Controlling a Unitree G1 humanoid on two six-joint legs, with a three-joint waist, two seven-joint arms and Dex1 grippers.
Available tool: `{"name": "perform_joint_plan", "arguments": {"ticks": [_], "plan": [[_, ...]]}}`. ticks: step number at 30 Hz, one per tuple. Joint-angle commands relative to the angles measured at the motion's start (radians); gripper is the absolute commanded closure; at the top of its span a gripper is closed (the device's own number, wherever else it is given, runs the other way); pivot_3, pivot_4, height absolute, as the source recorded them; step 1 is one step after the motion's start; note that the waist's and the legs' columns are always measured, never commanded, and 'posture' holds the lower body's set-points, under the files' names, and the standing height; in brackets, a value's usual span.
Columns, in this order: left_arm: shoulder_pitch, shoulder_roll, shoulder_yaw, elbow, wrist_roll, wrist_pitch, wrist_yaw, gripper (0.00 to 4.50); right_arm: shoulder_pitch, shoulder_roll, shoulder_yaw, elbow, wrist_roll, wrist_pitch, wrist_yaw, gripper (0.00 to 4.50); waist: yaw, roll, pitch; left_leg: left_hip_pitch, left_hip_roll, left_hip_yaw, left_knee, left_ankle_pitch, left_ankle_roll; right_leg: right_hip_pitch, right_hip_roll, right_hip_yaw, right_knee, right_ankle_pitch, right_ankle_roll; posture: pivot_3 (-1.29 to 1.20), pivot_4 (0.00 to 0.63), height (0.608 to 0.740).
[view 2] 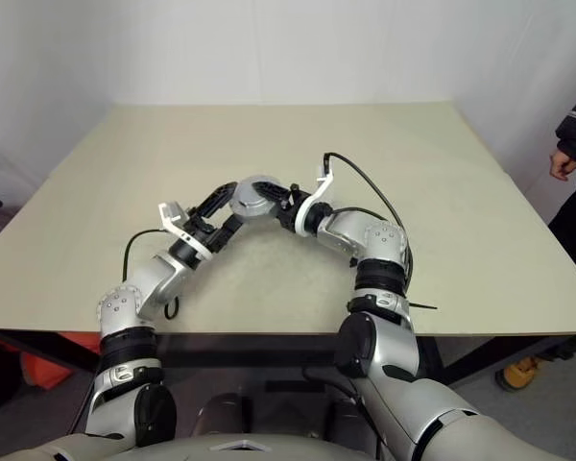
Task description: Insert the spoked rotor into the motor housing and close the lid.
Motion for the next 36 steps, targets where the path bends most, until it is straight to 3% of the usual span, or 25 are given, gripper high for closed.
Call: {"name": "perform_joint_plan", "arguments": {"ticks": [1,5,6,8,13,19,26,36], "plan": [[-0.043,0.008,-0.032,0.020,0.014,-0.016,-0.032,0.14,-0.020,0.012,0.005,-0.073,0.067,0.006,0.013,2.41,0.000,0.000,0.000,0.000,0.000,0.000,0.000,0.000,0.000,0.000,0.000,0.000,0.000,0.000,0.000,0.00,0.000,0.740],[-0.057,0.008,-0.055,0.038,0.045,-0.030,-0.052,0.14,-0.015,0.011,0.007,-0.086,0.076,0.004,0.006,2.41,0.001,0.000,0.000,0.000,0.000,0.000,0.000,0.000,0.000,0.000,0.000,0.000,0.000,0.001,0.000,0.00,0.000,0.740],[-0.058,0.008,-0.056,0.042,0.050,-0.034,-0.054,0.31,-0.014,0.010,0.007,-0.087,0.077,0.002,0.004,2.41,0.001,0.000,0.000,0.000,0.000,0.000,0.000,0.000,0.000,0.000,0.000,0.000,0.000,0.001,-0.001,0.00,0.000,0.740],[-0.059,0.008,-0.055,0.047,0.055,-0.044,-0.058,0.70,-0.013,0.008,0.007,-0.088,0.077,-0.001,0.003,2.41,0.001,0.000,0.000,0.000,0.000,0.000,0.000,0.000,0.000,0.000,0.000,0.000,0.000,0.001,-0.001,0.00,0.000,0.740],[-0.059,0.006,-0.055,0.048,0.053,-0.055,-0.068,2.32,-0.009,0.006,0.009,-0.087,0.078,-0.009,0.000,2.41,0.001,0.000,0.000,0.000,0.000,0.000,0.001,0.000,0.000,0.000,0.000,0.000,0.001,0.002,-0.002,0.00,0.000,0.740],[-0.061,0.013,-0.053,0.054,0.060,-0.062,-0.065,2.32,0.002,-0.004,0.057,-0.104,0.030,-0.056,0.058,2.41,0.001,0.000,0.000,0.000,0.000,0.000,0.002,0.000,0.000,0.000,0.000,0.000,0.001,0.003,-0.005,0.00,0.000,0.740],[-0.055,0.021,-0.055,0.051,0.077,-0.071,-0.074,2.32,0.015,-0.012,0.119,-0.122,-0.060,-0.206,0.065,0.05,0.001,0.000,0.000,0.000,0.000,0.000,0.003,0.000,0.000,0.001,0.000,0.000,0.001,0.003,-0.004,0.00,0.000,0.740],[-0.050,0.051,0.033,0.037,0.104,-0.207,-0.070,2.32,0.034,-0.034,0.163,-0.074,-0.196,-0.416,0.041,0.02,-0.003,0.000,0.000,0.000,0.000,-0.001,0.003,0.000,0.000,0.002,0.000,0.000,0.001,0.002,-0.001,0.00,0.000,0.740]]}}
